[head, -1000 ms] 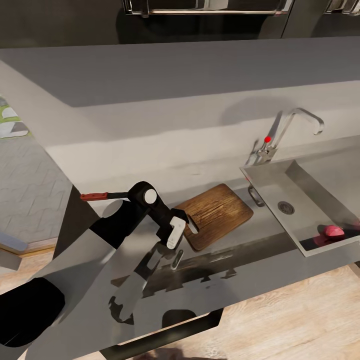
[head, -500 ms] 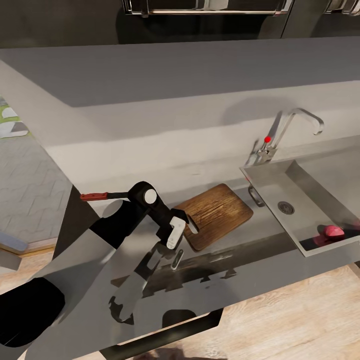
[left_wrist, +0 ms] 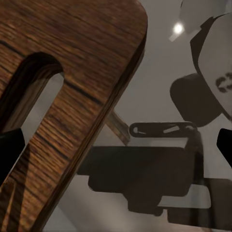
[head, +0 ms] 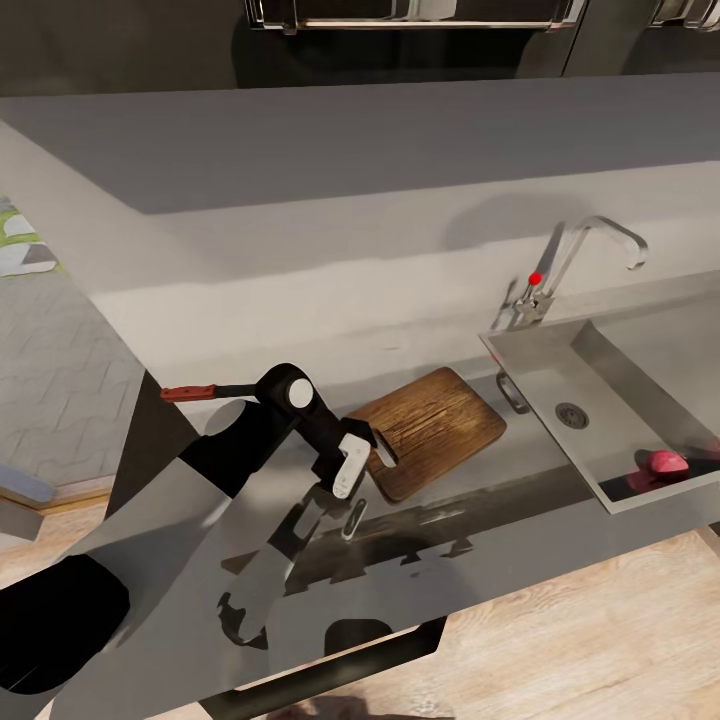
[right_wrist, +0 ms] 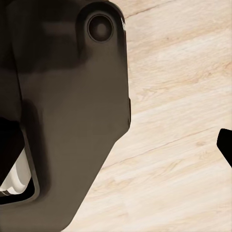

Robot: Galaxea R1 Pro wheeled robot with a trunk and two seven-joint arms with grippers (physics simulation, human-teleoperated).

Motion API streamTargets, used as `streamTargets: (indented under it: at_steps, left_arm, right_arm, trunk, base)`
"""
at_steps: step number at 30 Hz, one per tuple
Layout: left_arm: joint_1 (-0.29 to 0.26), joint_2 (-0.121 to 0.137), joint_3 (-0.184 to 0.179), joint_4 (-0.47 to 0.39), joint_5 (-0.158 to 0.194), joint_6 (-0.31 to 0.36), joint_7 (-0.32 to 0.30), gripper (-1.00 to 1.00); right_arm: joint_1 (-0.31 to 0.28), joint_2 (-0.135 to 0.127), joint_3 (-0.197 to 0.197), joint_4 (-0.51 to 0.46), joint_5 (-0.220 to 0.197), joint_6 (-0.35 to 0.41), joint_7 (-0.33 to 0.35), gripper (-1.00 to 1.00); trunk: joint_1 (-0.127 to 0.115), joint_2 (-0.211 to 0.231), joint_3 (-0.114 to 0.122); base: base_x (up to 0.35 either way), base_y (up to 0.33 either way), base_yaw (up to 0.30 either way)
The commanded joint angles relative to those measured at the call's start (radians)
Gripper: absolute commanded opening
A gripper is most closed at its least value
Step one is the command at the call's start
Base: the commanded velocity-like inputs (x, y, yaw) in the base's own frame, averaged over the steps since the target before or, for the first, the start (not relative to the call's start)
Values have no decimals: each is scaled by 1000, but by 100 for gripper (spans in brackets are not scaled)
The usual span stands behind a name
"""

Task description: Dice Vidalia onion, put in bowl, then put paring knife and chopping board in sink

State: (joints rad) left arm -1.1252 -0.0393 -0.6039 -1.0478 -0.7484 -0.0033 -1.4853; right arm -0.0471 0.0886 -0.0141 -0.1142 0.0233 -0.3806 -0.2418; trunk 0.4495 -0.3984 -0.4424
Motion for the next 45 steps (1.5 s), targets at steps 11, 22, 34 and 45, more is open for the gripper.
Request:
streamTargets:
  at_steps: [11, 22, 34, 45]
  left_arm:
    - [-1, -7, 0, 32, -3, -4, 1, 100]
    - [-1, -9, 0, 32, -3, -6, 0, 100]
    - [-1, -9, 0, 37, -3, -6, 2, 100]
    - [-1, -9, 0, 49, -5, -6, 2, 100]
  right_arm:
    - [0, 0, -1, 1, 2, -3, -4, 100]
    - [0, 0, -1, 1, 3, -3, -4, 100]
    - [0, 1, -1, 1, 2, -3, -4, 100]
    - [0, 3, -1, 1, 3, -3, -4, 100]
  trunk:
    - [0, -2, -1]
    - [0, -2, -1]
    - [0, -2, -1]
    - [0, -2, -1]
  base:
    - [0, 0, 0]
    - [0, 0, 0]
    - [0, 0, 0]
    - [0, 0, 0]
